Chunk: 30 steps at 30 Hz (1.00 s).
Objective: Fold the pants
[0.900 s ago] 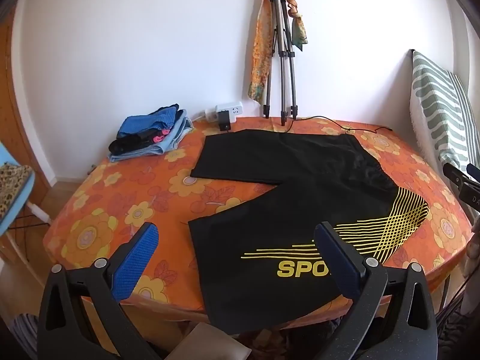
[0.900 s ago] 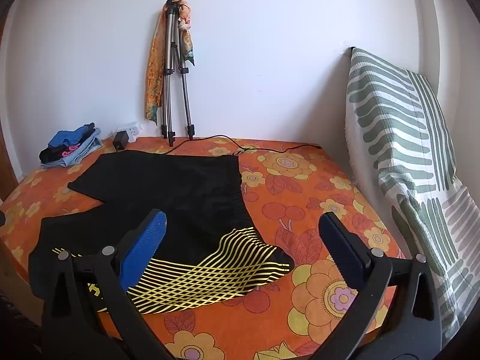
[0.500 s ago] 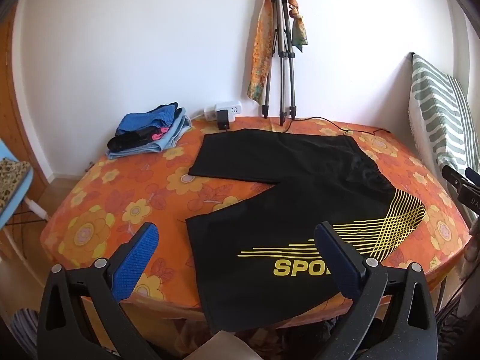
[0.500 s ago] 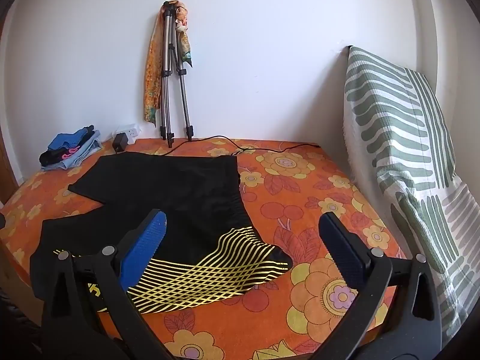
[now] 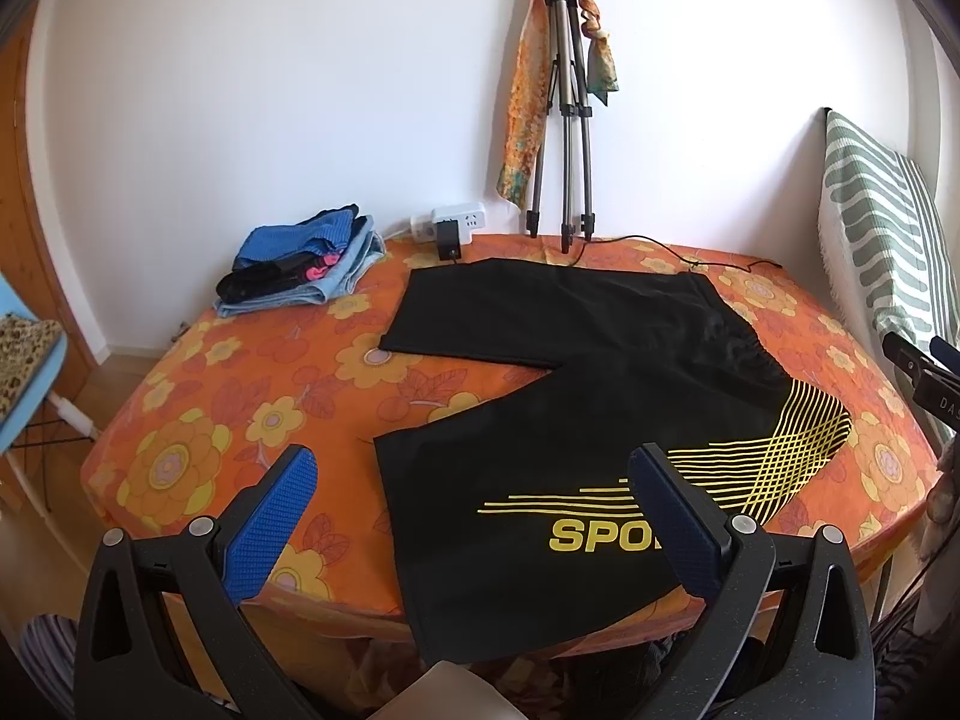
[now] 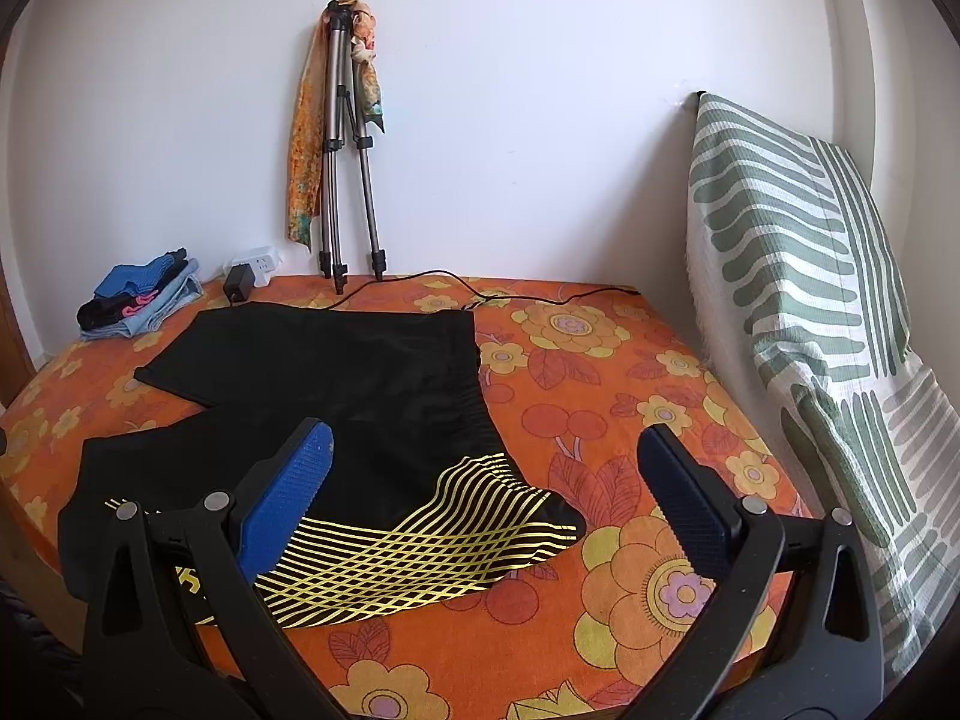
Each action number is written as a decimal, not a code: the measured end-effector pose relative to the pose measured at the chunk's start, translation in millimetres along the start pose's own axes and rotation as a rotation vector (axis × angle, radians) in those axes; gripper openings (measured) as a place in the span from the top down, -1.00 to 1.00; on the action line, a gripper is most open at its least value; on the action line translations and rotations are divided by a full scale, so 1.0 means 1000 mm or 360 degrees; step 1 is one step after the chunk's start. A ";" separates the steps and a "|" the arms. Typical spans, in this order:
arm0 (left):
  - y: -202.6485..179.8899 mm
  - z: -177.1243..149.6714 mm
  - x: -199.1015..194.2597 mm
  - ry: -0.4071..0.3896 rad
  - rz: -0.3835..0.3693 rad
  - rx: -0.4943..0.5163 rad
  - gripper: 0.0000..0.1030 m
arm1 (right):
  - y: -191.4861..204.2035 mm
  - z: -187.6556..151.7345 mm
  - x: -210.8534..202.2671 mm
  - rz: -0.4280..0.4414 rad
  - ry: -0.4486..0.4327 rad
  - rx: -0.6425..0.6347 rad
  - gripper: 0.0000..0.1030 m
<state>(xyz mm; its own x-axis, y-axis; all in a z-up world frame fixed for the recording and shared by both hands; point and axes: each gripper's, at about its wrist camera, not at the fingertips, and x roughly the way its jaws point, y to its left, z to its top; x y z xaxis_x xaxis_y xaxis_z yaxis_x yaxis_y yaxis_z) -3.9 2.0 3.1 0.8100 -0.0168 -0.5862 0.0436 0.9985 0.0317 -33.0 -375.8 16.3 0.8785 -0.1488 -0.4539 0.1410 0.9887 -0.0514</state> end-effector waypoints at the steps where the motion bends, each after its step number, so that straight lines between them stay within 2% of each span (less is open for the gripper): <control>1: 0.000 0.000 0.000 0.0000 0.0000 0.0000 -1.00 | 0.000 0.000 0.000 0.0001 0.0001 0.0001 -1.00; 30: -0.001 -0.002 0.001 0.0003 -0.0005 0.0013 -1.00 | 0.001 -0.001 0.001 0.0004 0.0005 -0.0002 -1.00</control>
<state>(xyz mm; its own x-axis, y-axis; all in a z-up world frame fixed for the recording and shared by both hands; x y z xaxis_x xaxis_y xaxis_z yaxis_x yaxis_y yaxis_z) -4.5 1.5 0.5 0.8089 -0.0199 -0.5876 0.0508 0.9980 0.0362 -32.1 -375.3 14.8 0.8774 -0.1464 -0.4569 0.1382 0.9891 -0.0515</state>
